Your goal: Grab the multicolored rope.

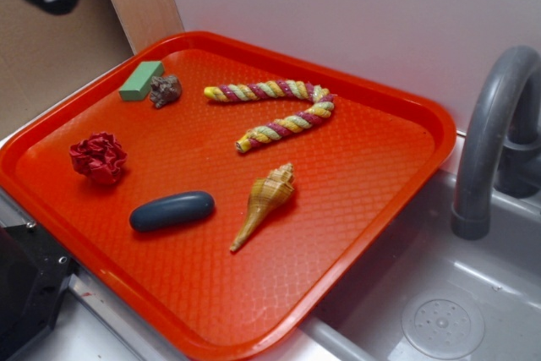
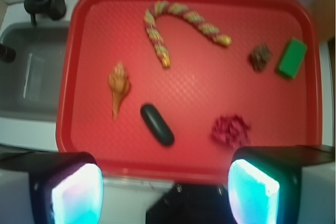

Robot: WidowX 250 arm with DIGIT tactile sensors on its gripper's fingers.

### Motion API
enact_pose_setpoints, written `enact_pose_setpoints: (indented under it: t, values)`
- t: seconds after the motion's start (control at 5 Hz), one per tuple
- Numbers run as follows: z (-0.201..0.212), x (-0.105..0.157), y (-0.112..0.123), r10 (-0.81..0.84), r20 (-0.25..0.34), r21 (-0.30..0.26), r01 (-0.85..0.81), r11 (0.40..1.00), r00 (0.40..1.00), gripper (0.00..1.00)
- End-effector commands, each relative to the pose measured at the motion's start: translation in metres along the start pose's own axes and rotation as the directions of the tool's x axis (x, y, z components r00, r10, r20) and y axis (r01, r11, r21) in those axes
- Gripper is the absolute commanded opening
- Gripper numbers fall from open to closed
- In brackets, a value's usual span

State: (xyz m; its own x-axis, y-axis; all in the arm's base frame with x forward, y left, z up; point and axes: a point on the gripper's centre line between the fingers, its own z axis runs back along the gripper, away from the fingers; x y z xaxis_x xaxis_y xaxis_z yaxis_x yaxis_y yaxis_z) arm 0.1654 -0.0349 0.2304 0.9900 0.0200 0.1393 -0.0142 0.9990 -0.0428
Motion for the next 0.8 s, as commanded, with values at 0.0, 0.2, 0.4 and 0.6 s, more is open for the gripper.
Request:
enact_pose_setpoints:
  t: [0.0, 0.2, 0.4, 0.6]
  values:
    - [-0.031, 0.057, -0.004, -0.17, 0.101, 0.07, 0.164, 0.984, 0.98, 1.0]
    - [-0.062, 0.076, 0.0, -0.265, 0.051, 0.098, 0.259, 0.961, 0.963, 1.0]
    - [-0.097, 0.089, 0.009, -0.272, 0.033, 0.083, 0.269, 0.96, 0.962, 1.0]
    - [-0.123, 0.093, 0.013, -0.248, 0.009, 0.075, 0.247, 0.966, 0.969, 1.0]
